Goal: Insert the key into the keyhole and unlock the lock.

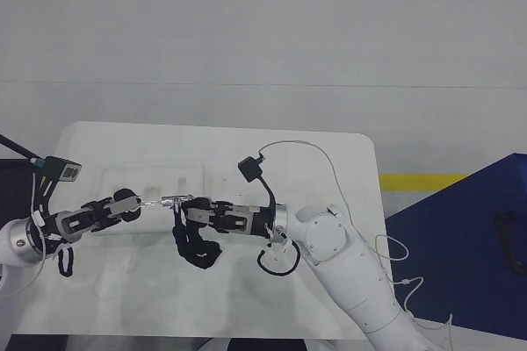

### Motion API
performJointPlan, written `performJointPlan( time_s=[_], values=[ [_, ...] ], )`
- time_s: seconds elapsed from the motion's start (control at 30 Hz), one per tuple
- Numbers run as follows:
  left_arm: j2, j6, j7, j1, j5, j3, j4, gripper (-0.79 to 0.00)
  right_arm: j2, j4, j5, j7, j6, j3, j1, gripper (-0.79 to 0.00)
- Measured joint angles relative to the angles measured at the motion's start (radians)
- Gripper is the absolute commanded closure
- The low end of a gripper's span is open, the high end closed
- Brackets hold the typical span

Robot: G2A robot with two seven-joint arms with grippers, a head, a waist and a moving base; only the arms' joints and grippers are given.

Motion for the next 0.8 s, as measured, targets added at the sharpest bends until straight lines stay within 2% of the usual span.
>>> performJointPlan(
  time_s=[0.8],
  values=[
    [0.001, 0.009, 0.004, -0.031, 0.023, 0.034, 0.011, 0.000, 0.017, 0.012, 0.031, 0.008, 0.011, -0.015, 0.020, 0.000]
  ],
)
